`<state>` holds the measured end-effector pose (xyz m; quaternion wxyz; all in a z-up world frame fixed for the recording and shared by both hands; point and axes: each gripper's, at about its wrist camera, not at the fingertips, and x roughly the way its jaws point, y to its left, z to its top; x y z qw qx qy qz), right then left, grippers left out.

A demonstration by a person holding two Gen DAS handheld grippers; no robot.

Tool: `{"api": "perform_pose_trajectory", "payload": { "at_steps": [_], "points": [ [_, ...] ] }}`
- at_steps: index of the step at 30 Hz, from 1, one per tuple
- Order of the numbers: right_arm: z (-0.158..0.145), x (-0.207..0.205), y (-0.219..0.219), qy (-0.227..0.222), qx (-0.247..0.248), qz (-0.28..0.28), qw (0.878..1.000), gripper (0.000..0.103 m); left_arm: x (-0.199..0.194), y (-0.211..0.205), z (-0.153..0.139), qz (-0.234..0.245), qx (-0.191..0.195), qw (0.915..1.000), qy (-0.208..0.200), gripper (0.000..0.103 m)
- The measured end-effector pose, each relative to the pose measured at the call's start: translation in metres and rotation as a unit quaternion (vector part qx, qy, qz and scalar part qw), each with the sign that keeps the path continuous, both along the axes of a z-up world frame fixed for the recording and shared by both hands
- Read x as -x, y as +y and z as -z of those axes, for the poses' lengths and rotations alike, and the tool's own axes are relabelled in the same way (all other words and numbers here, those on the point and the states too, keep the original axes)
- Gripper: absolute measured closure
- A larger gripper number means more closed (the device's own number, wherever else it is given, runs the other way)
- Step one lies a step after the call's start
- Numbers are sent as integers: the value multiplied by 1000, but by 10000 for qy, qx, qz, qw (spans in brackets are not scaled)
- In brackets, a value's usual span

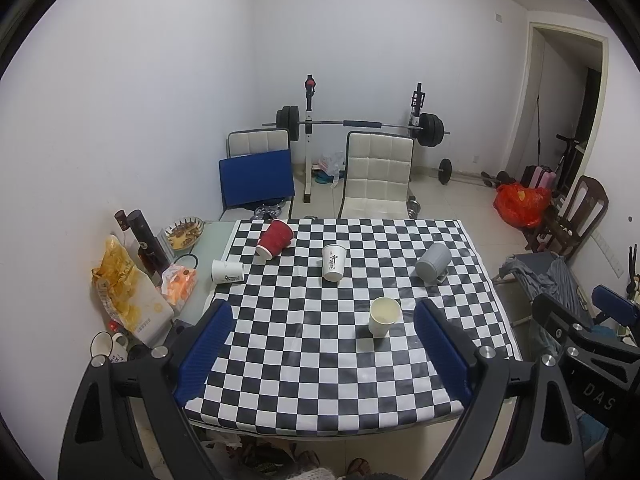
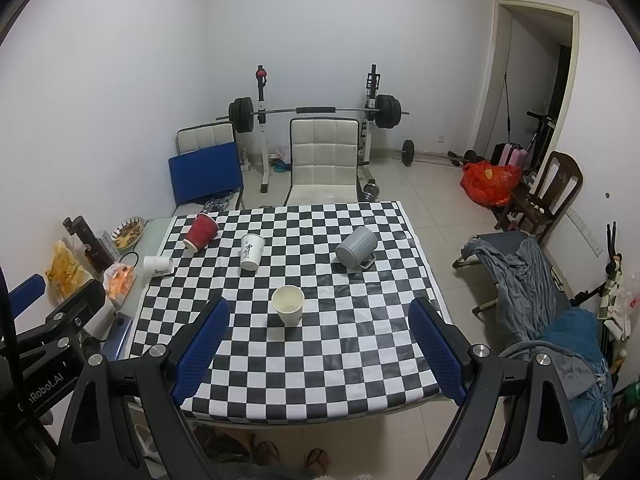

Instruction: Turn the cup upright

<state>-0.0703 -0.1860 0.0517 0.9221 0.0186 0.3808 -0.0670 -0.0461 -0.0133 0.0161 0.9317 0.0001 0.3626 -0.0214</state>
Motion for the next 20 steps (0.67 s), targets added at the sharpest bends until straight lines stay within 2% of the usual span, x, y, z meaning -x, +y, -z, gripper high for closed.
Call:
{"api": "perform_pose_trajectory", "payload": {
  "at_steps": [20],
  "points": [
    [-7,2,2,-42,21,1,10000,10,2,1,-9,-26,28,10000,-55,10]
  ]
}}
